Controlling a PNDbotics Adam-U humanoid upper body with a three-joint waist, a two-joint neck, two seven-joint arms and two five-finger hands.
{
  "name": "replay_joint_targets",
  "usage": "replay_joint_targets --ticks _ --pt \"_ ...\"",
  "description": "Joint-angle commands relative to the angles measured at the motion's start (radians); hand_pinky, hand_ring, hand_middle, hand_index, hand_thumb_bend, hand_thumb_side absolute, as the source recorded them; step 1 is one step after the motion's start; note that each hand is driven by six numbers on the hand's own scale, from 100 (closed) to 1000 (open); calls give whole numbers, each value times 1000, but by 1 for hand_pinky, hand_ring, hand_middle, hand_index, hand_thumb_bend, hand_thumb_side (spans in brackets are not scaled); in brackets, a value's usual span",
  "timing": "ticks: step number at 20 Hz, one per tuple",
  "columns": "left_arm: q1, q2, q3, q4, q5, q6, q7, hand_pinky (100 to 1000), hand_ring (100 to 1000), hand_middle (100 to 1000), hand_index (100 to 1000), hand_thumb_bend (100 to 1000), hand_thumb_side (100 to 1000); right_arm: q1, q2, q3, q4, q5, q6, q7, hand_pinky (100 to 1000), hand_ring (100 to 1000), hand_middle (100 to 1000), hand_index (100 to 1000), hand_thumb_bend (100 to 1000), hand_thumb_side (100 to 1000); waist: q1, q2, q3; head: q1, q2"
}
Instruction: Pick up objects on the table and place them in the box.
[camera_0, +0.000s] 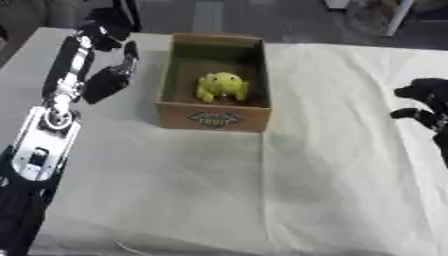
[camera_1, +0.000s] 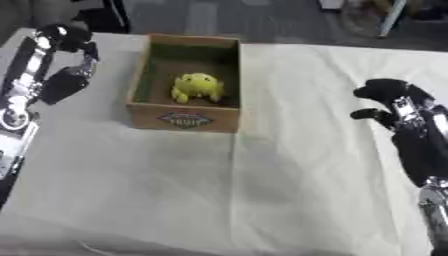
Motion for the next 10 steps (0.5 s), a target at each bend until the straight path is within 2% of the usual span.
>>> replay_joint_targets --ticks 1,10 --pt "16 25 26 -66 60 41 0 733 678 647 734 124 546 -6 -15 -12 -8 5 -2 -5 630 805 650 729 100 658 0 -14 5 -4 -7" --pt "54 24 42 -88 235 51 -7 731 672 640 732 124 558 -5 -13 -14 -7 7 -1 -8 630 805 649 729 100 661 -1 -12 13 -5 1"
